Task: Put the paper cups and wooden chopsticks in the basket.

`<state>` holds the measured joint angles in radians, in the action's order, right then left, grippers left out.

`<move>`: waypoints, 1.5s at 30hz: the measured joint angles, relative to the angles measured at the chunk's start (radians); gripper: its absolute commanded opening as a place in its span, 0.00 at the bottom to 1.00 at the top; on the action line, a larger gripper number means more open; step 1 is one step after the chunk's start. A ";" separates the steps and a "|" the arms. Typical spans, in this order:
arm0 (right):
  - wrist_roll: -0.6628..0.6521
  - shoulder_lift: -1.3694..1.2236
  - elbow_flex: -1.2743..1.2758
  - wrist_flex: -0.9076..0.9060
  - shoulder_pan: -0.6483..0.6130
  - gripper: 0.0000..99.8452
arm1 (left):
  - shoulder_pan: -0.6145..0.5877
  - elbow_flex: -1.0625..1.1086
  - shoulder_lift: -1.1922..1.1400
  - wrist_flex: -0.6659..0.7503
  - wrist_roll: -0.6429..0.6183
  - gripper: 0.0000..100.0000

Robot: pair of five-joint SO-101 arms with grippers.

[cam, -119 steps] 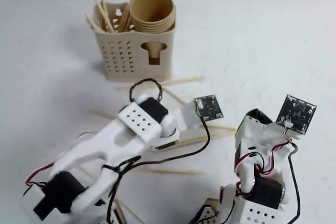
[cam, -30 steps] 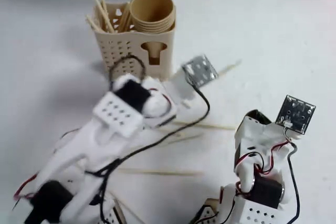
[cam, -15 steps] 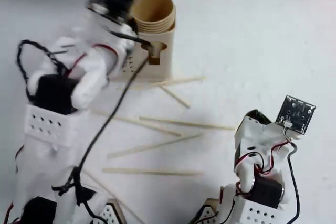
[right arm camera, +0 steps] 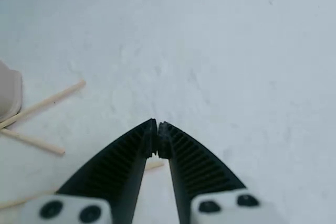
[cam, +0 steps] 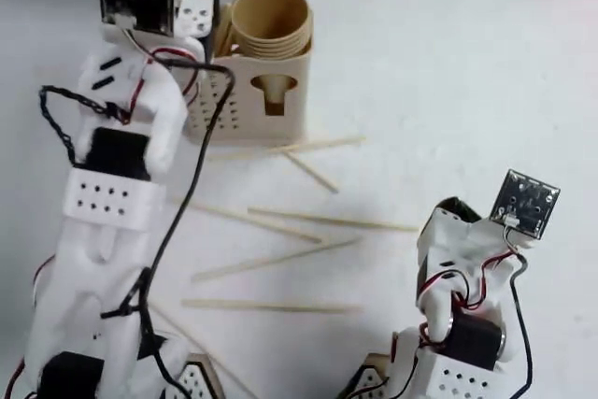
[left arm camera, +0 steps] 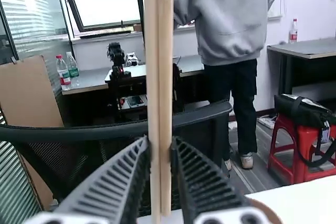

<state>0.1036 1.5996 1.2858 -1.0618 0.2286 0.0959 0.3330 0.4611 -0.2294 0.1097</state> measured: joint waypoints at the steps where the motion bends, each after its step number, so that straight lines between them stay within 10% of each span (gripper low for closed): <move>1: 0.000 0.000 0.000 0.000 0.000 0.02 | 0.000 0.031 0.000 0.031 0.000 0.02; 15: 0.000 0.000 0.000 0.000 0.000 0.02 | -0.055 0.137 -0.170 0.138 0.000 0.15; 28: 0.000 0.000 0.000 0.000 0.000 0.02 | -0.057 0.115 0.127 -0.338 0.009 0.16; 45: 0.000 0.000 0.000 0.000 0.000 0.02 | 0.224 -0.068 0.183 -1.105 0.390 0.25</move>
<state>0.1036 1.5996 1.2858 -1.0618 0.2286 0.3199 0.2654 0.6437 -1.3341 0.4994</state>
